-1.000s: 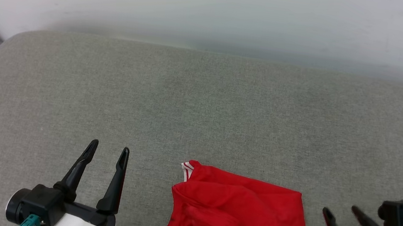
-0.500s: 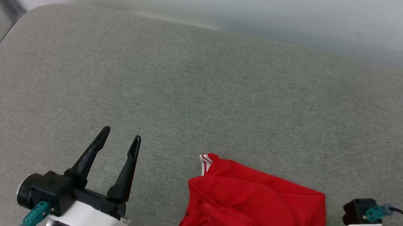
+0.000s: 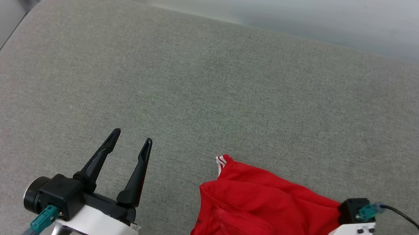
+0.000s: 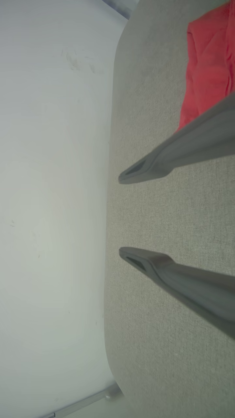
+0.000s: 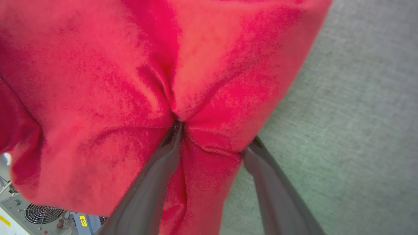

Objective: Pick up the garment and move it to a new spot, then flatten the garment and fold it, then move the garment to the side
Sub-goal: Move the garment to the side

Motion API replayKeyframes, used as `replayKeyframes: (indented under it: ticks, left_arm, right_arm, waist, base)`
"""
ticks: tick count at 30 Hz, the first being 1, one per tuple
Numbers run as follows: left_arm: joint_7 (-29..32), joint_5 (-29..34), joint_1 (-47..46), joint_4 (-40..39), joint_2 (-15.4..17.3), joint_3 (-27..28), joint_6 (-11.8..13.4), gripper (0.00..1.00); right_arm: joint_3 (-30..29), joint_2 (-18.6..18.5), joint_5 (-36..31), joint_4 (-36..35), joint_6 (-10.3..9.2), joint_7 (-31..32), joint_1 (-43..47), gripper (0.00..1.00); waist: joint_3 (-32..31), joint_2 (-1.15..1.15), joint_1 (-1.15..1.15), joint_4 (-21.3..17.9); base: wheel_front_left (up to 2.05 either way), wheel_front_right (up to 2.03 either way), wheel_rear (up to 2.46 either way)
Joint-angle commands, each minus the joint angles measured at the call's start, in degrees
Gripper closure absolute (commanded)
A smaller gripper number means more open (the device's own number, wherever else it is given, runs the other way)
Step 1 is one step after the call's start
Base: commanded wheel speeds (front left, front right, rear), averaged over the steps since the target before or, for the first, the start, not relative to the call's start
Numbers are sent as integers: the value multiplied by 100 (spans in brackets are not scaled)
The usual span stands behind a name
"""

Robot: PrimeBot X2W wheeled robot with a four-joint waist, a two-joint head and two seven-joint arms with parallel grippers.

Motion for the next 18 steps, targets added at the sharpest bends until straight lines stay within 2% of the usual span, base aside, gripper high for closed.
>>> replayKeyframes:
  ticks: [1, 5, 10, 14, 18]
  left_arm:
    - [-12, -6, -70, 11, -2, -7, -8, 0]
    - [-13, -24, 2, 18, 15, 6, -8, 0]
    - [-12, -38, 122, 14, 25, -43, -8, 0]
    - [-12, -21, 107, -53, 19, -80, -8, 0]
    - [-12, 8, 40, -181, 40, -214, -8, 0]
  right_arm:
    - [252, 102, 13, 388, 21, 52, 147, 100]
    - [327, -199, -127, 368, 8, -185, -46, 100]
    - [558, -748, -465, 81, 4, -414, -369, 100]
    - [871, -1323, -730, -264, 10, -397, -613, 100]
    - [1152, -2111, -904, -641, 10, -253, -885, 100]
  waist:
    - [-27, 0, 0, -16]
    - [-123, 0, 0, -131]
    - [-259, 0, 0, -423]
    - [-260, 0, 0, -760]
    - [-143, 0, 0, -1191]
  base:
    - [0, 0, 0]
    - [0, 0, 0]
    - [0, 0, 0]
    - [0, 0, 0]
    - [0, 0, 0]
